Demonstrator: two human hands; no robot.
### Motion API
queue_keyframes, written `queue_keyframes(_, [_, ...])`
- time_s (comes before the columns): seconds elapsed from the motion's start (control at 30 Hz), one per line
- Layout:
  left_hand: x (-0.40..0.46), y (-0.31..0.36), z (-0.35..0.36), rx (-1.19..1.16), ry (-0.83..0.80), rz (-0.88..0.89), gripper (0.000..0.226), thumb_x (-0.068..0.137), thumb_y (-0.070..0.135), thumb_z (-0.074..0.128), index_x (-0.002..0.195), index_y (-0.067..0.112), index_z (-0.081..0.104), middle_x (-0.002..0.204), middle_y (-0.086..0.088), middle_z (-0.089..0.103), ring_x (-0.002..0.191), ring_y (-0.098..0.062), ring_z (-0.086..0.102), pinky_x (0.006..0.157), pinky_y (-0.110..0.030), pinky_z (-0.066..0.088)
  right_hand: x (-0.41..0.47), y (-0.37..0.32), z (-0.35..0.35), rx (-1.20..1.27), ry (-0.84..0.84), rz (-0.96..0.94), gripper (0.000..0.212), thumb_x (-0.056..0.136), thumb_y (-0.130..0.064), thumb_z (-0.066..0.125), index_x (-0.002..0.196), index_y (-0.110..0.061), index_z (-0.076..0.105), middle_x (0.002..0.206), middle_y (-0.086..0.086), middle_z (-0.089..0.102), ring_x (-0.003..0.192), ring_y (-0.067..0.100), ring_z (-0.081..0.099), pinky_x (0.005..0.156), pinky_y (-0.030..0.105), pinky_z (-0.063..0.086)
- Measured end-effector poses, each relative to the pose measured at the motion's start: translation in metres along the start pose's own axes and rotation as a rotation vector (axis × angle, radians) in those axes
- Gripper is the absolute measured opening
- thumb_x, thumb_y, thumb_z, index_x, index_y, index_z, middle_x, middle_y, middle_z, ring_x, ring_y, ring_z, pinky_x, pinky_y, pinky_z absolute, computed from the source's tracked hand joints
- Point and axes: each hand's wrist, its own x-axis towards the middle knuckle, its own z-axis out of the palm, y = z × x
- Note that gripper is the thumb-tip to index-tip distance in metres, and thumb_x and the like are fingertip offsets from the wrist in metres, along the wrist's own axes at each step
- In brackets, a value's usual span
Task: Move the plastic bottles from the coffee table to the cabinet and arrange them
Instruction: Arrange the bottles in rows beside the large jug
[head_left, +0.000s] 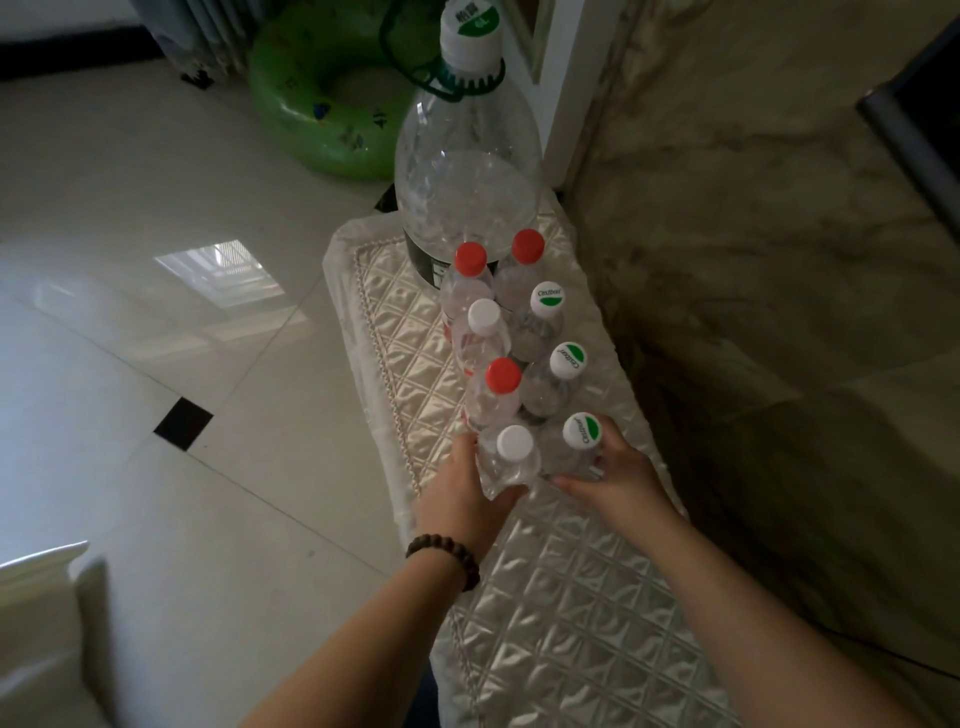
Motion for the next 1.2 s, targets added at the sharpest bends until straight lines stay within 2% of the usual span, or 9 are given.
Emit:
queue_keyframes(0.23, [0.001,-0.001,0.000,-0.034,-0.007,0.061,0.067,0.074,0.046,0.074,0.128,0.031,0.036,0.120,0.007,0.061,0.104,-0.016,0.060,0.080,-0.029,0.049,0.005,-0.007,-0.002,-0.050,-0.003,-0.035,0.068,0.069,-0.020,0.083,0.124,-0.026,0.043,0.101,-0.007,0.063,0.094,0.011,0.061,0.076,0.021,0.045])
queue_keyframes(0.37, [0.002,-0.010,-0.007,0.156,-0.106,0.084,0.089,0.076,0.045,0.072,0.145,0.025,0.019,0.145,0.003,0.041,0.126,-0.019,0.047,0.099,-0.033,0.043,0.006,-0.001,-0.012,-0.061,-0.082,-0.016,0.069,0.073,-0.016,0.077,0.124,-0.040,0.039,0.114,-0.005,0.061,0.107,0.012,0.059,0.088,0.028,0.047])
queue_keyframes(0.43, [0.008,-0.018,-0.017,0.291,-0.130,0.085,0.089,0.083,0.042,0.065,0.149,0.023,0.009,0.155,0.001,0.024,0.137,-0.019,0.032,0.110,-0.039,0.034,0.009,-0.001,-0.025,-0.175,-0.090,-0.053,0.071,0.079,-0.009,0.072,0.135,-0.034,0.037,0.127,0.001,0.057,0.115,0.015,0.054,0.093,0.030,0.045])
queue_keyframes(0.53, [0.031,-0.023,-0.042,0.308,-0.033,0.064,0.072,0.092,0.039,0.051,0.150,0.022,0.012,0.156,-0.001,0.022,0.140,-0.020,0.026,0.114,-0.041,0.028,0.031,-0.016,-0.046,-0.449,0.012,-0.077,0.062,0.088,-0.007,0.059,0.143,-0.025,0.035,0.139,0.009,0.050,0.121,0.025,0.052,0.099,0.035,0.044])
queue_keyframes(0.63, [0.069,-0.012,-0.062,0.222,0.119,0.065,0.059,0.097,0.041,0.039,0.149,0.020,0.021,0.154,-0.002,0.027,0.140,-0.020,0.027,0.114,-0.042,0.026,0.071,-0.042,-0.055,-0.486,0.115,-0.128,0.050,0.093,-0.016,0.052,0.141,-0.024,0.040,0.140,0.008,0.049,0.123,0.028,0.050,0.100,0.042,0.044])
queue_keyframes(0.8, [0.120,0.022,-0.063,-0.287,0.133,0.015,0.057,0.098,0.048,0.030,0.149,0.025,0.023,0.154,0.002,0.028,0.140,-0.015,0.026,0.115,-0.039,0.024,0.131,-0.091,-0.035,0.119,0.079,0.018,0.043,0.099,-0.033,0.042,0.140,-0.019,0.043,0.143,0.005,0.046,0.133,0.023,0.042,0.111,0.038,0.033])
queue_keyframes(0.97, [0.133,0.039,-0.049,-0.519,0.053,0.011,0.054,0.099,0.046,0.024,0.150,0.029,0.014,0.153,0.010,0.023,0.134,0.002,0.019,0.106,-0.020,0.016,0.165,-0.081,-0.013,0.587,-0.265,0.369,0.085,0.071,-0.075,0.058,0.137,-0.023,0.048,0.135,0.002,0.055,0.128,0.027,0.048,0.110,0.046,0.035])
queue_keyframes(1.03, [0.132,0.040,-0.046,-0.542,0.064,0.023,0.053,0.100,0.044,0.023,0.150,0.029,0.013,0.153,0.012,0.023,0.129,0.006,0.018,0.105,-0.017,0.015,0.174,-0.072,-0.010,0.635,-0.333,0.385,0.095,0.057,-0.083,0.064,0.133,-0.028,0.053,0.127,0.004,0.062,0.122,0.027,0.054,0.107,0.048,0.038])
queue_keyframes(1.2, [0.135,0.036,-0.043,-0.508,0.063,0.048,0.057,0.099,0.047,0.022,0.151,0.027,0.011,0.156,0.009,0.019,0.134,0.004,0.016,0.108,-0.020,0.014,0.173,-0.063,-0.010,0.678,-0.373,0.314,0.089,0.054,-0.080,0.066,0.127,-0.030,0.058,0.123,0.005,0.066,0.116,0.026,0.060,0.103,0.047,0.043])
